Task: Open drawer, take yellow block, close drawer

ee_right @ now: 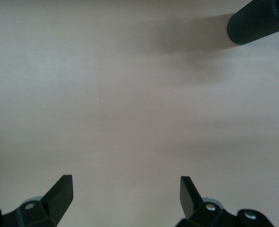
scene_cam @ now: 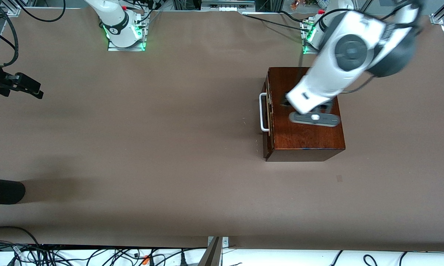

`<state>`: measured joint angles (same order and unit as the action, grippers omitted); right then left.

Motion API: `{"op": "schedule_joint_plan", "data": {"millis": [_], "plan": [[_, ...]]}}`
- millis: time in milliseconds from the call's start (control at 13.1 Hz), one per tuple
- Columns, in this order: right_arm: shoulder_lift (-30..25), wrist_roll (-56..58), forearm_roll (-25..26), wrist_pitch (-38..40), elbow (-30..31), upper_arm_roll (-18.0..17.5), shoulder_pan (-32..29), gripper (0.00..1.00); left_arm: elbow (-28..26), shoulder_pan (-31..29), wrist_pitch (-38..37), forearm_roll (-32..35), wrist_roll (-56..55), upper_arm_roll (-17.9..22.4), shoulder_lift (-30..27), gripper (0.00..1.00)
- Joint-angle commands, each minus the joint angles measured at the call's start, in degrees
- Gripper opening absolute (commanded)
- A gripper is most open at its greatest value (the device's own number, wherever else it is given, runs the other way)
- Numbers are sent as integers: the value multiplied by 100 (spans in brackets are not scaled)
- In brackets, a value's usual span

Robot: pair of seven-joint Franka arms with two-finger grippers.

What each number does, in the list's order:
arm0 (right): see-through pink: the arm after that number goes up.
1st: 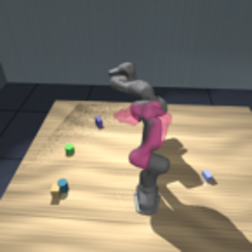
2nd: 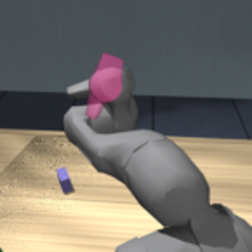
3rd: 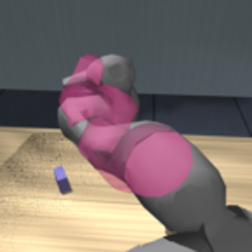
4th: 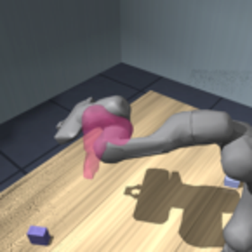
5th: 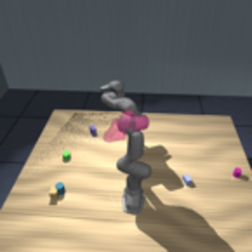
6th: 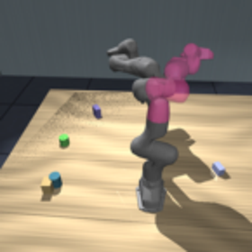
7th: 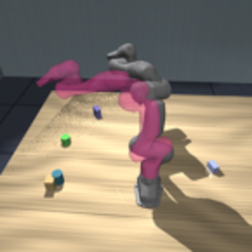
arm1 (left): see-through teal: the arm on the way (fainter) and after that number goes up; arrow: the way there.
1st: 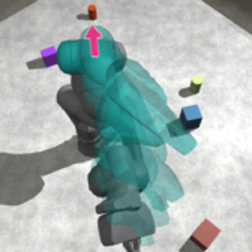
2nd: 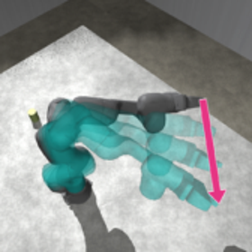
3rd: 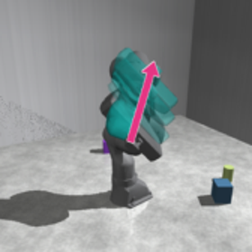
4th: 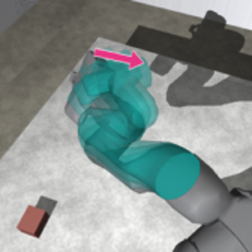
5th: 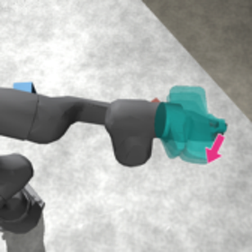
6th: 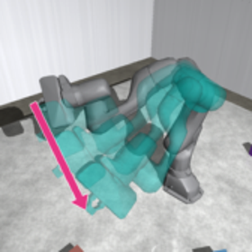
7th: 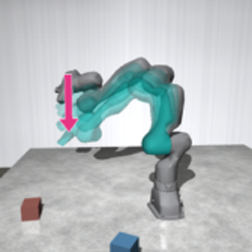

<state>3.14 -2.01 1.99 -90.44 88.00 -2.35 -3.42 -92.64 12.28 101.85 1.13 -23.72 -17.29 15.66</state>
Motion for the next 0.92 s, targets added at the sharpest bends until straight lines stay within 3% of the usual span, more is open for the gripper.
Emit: {"op": "schedule_joint_plan", "data": {"millis": [0,306,840], "plan": [[-59,-63,-50,79,-37,15,25,100,202,616,483,132,-421,50,560,100],[-68,-72,-85,79,-46,33,25,100,115,1487,494,1222,-1309,33,929,100],[-59,7,-76,88,-81,24,25,100,-193,1594,248,1223,-1442,50,1106,100]]}}
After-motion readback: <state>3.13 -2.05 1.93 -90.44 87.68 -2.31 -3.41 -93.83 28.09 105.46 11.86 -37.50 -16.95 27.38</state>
